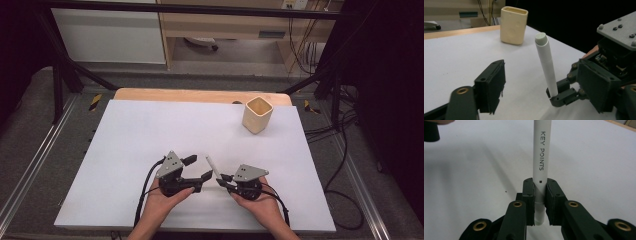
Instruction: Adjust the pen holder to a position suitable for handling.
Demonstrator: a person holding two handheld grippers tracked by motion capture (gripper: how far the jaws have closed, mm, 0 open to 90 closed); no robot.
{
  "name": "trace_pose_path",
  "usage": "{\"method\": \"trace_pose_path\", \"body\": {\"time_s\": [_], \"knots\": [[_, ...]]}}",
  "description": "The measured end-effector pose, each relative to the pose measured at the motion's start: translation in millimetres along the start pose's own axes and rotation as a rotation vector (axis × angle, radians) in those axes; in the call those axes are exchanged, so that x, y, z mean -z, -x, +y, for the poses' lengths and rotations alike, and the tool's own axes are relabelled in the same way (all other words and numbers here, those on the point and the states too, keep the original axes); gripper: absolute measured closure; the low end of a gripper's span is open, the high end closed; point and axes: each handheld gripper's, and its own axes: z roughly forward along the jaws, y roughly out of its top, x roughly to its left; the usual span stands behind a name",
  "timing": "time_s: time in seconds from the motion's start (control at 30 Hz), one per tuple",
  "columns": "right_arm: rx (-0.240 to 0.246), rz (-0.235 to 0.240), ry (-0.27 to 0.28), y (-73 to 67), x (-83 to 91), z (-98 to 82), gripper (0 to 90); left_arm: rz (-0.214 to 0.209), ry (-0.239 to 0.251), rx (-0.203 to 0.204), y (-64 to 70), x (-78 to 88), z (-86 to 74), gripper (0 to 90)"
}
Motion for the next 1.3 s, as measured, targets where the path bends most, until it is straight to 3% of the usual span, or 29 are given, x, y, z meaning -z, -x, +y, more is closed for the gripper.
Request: {"method": "trace_pose_path", "body": {"time_s": [0.23, 0.43, 0.63, 1.3], "knots": [[-0.109, 0.094, 0.040, 0.8, -1.0, -1.4, 78.7, -0.019, 0.020, 0.050, 3.2, -1.3, 0.0, 34.4], [-0.125, 0.128, 0.047, -0.4, -2.8, -1.9, 78.7, -0.031, 0.016, 0.073, 4.7, -3.9, -1.8, 40.9], [-0.126, 0.133, 0.046, -1.9, -3.9, -2.1, 78.7, -0.037, 0.010, 0.100, 3.9, -4.5, -2.4, 47.3], [-0.189, 0.201, 0.048, -5.0, -10.2, -5.4, 78.6, -0.051, -0.006, 0.123, 5.2, -8.2, -5.5, 63.5]]}}
